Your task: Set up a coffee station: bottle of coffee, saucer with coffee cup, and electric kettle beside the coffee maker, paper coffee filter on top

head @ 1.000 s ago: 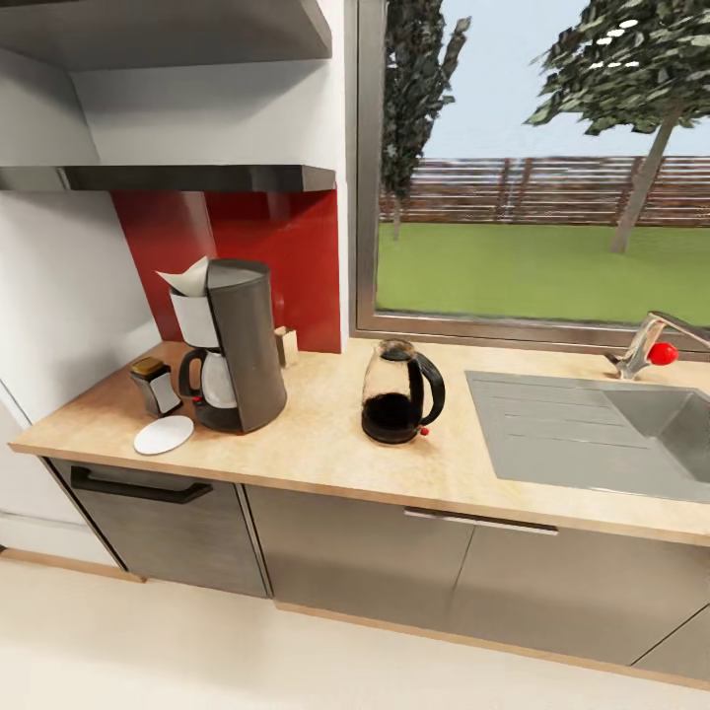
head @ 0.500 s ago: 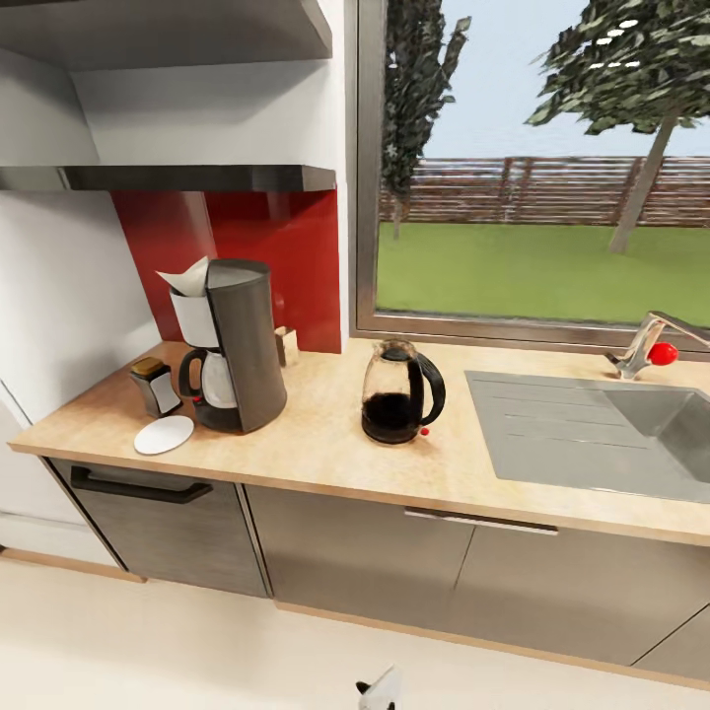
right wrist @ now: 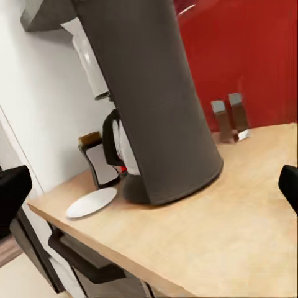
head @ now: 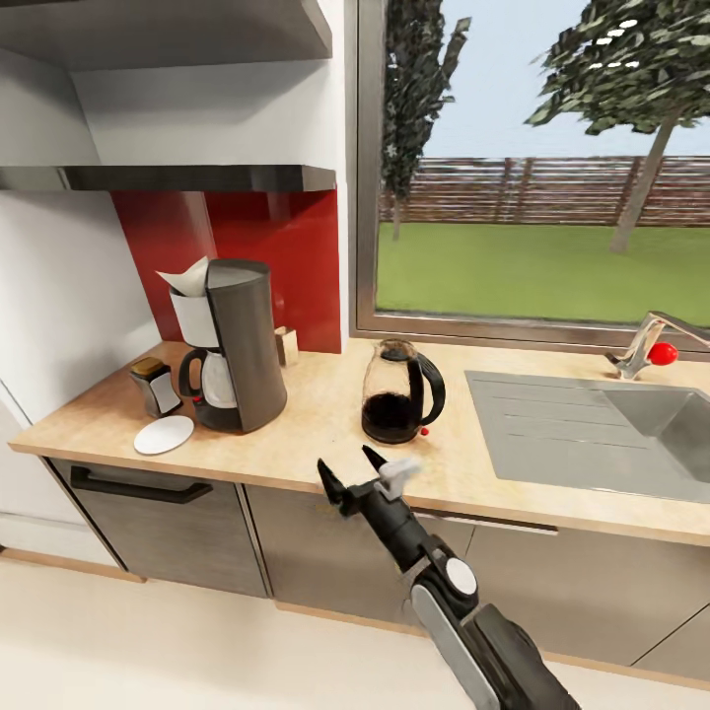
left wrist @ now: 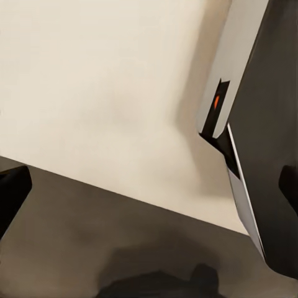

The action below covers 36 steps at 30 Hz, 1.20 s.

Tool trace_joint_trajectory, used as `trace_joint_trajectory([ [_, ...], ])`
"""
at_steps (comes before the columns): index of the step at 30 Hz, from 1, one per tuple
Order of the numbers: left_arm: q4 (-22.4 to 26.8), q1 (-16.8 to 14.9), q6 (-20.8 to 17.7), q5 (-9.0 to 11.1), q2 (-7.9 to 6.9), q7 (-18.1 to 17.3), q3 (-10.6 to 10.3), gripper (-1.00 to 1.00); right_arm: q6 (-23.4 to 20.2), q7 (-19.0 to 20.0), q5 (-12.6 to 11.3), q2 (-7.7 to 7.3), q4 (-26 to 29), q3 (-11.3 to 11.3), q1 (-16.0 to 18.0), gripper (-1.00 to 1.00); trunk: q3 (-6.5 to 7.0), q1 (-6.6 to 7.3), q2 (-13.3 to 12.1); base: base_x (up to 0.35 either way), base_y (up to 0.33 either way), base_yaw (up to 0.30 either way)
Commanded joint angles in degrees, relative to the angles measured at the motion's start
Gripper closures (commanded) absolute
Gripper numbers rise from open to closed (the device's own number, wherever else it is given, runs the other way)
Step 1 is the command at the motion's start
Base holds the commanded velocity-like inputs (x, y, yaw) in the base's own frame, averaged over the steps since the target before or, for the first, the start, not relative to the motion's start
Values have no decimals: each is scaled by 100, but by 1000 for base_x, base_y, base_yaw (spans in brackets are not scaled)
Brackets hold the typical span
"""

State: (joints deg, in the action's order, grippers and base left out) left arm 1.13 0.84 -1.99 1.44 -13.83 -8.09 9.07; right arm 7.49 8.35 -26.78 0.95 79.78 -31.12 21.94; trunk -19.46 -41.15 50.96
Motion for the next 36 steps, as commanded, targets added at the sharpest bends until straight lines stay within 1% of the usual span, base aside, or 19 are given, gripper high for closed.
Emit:
trace_joint_trajectory([
  [1, 11, 4, -21, 15, 0, -26, 34, -100, -5, 30, -39, 0, 85, 173, 43, -100, -6, -1, 4, 0, 0, 0],
  [4, 10, 4, -21, 14, -4, -26, 34, -100, -174, 41, -5, -27, 196, 628, 208, -100, -6, -1, 4, 0, 0, 0],
  [5, 10, 4, -21, 14, -5, -29, 34, -100, -300, 50, 2, -39, 209, 783, 256, -100, -6, -1, 4, 0, 0, 0],
  [6, 14, 4, -21, 14, -5, -32, 34, -100, -498, 63, 7, -66, 220, 1028, 300, -100, -6, -1, 4, 0, 0, 0],
  [7, 16, 4, -21, 14, -7, -33, 34, -100, -598, 69, 15, -101, 221, 1186, 316, -100, -6, -1, 4, 0, 0, 0],
  [8, 17, 4, -21, 11, -7, -34, 30, -100, -665, 76, 38, -153, 217, 1318, 327, -100, -6, -1, 4, 0, 0, 0],
  [10, 21, 4, -24, 7, -6, -35, 22, -100, -741, 111, 142, -343, 191, 1475, 338, -100, -6, -1, 4, 0, 0, 0],
  [11, 24, 4, -26, 7, -6, -35, 8, -100, -760, 185, 200, -469, 169, 1514, 341, -100, -6, -1, 4, 0, 0, 0],
  [12, 27, 4, -25, -5, -6, -35, -34, -100, -778, 399, 271, -644, 117, 1548, 343, -100, -6, -1, 4, 0, 0, 0],
  [13, 35, 4, -20, -31, -4, -35, -82, -100, -794, 696, 317, -772, 62, 1565, 344, -100, -6, -1, 4, 0, 0, 0],
  [15, 47, 4, -15, -54, 12, -15, -122, -100, -811, 1046, 346, -908, 6, 1583, 345, -100, -6, -1, 4, 0, 0, 0],
  [16, 48, 4, -14, -56, 17, -8, -126, -100, -813, 1083, 346, -935, 4, 1583, 345, -100, -6, -1, 4, 0, 0, 0],
  [18, 53, 4, -17, -63, 43, 25, -131, -100, -810, 1199, 336, -1140, -6, 1575, 346, -100, -6, -1, 4, 0, 0, 0],
  [19, 50, 4, -19, -64, 45, 31, -132, -100, -803, 1218, 325, -1203, -14, 1569, 346, -100, -6, -1, 4, 0, -9, 0],
  [22, 46, 4, -26, -65, 48, 34, -137, -100, -801, 1222, 323, -1239, -22, 1560, 346, -100, -6, -1, 4, 14, -144, 0],
  [27, 52, 4, -43, -65, 55, 35, -133, -100, -791, 1222, 323, -1253, -150, 1557, 344, -100, -6, -1, 4, 127, -243, 0],
  [31, 48, 4, -42, -65, 56, 35, -130, -100, -786, 1222, 333, -1255, -169, 1557, 340, -100, -6, -1, 4, 227, -192, 0],
  [36, 50, 4, -31, -65, 56, 35, -114, -100, -792, 1222, 344, -1255, -175, 1557, 337, -100, -6, -1, 4, 309, -48, 0],
])
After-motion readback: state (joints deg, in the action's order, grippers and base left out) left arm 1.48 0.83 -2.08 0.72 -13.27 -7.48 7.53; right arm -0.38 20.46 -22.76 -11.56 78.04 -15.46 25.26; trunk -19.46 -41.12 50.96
